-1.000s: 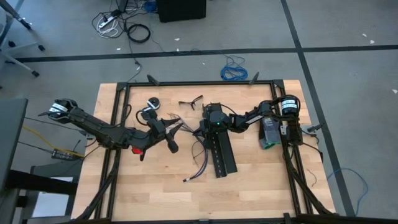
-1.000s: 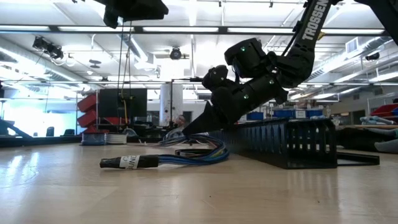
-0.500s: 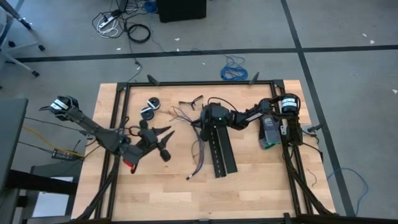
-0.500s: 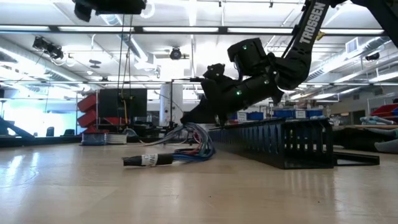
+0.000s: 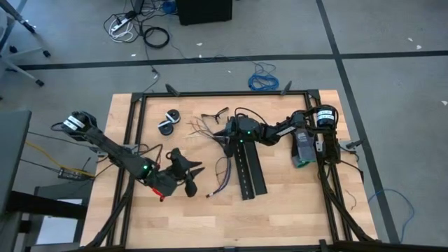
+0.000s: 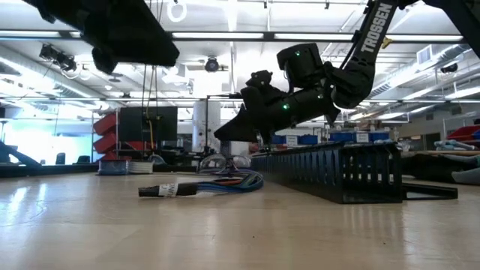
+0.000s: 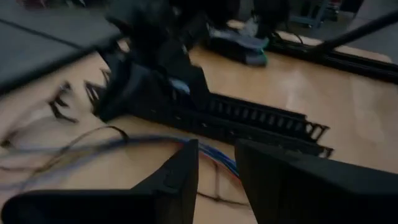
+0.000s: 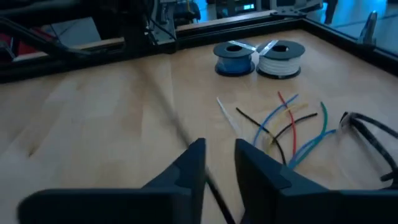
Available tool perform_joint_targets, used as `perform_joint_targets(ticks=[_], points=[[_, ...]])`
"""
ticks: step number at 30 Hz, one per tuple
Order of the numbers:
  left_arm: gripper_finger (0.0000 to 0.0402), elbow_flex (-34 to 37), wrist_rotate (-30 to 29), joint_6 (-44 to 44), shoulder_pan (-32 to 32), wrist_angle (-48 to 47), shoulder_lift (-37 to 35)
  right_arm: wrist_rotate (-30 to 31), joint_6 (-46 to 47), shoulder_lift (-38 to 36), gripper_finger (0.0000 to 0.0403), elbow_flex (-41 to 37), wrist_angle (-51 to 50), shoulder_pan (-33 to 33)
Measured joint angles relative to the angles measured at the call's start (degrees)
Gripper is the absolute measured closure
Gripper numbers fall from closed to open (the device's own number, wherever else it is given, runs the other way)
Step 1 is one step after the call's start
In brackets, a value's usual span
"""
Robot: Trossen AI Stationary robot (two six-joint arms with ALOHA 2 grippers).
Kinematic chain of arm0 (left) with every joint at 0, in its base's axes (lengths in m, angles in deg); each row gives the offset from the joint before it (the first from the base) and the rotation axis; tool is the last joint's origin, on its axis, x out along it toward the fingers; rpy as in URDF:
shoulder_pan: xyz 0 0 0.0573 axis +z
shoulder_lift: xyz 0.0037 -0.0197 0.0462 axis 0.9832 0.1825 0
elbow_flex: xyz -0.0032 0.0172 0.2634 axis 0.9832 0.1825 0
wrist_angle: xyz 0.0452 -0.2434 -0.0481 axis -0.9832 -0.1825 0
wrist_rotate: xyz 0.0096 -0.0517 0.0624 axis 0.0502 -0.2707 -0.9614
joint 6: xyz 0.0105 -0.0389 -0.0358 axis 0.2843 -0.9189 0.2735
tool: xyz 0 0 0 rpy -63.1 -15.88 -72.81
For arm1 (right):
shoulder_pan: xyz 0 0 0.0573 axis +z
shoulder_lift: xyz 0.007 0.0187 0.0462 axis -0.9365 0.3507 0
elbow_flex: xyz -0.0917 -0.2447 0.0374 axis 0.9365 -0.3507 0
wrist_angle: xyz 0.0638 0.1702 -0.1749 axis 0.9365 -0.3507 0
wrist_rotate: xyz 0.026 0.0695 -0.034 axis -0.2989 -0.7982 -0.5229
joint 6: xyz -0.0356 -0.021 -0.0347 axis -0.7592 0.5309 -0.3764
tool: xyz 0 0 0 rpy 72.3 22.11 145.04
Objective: Ziptie cables
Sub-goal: Wrap the black zip tie on the cable
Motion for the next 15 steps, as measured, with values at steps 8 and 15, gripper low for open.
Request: perform_joint_targets(ticks=[8, 15], points=[[0.0303, 0.0, 7.9, -6.2, 0.1, 3.8, 6.6, -5.7, 1.7, -0.1, 0.0234, 0.0, 1.0, -0.2], [0.0303, 0.0, 15.9, -6.3, 0.7, 13.5, 16.6, -13.9, 0.3, -5.1, 0.0217, 0.0, 0.9, 0.9]])
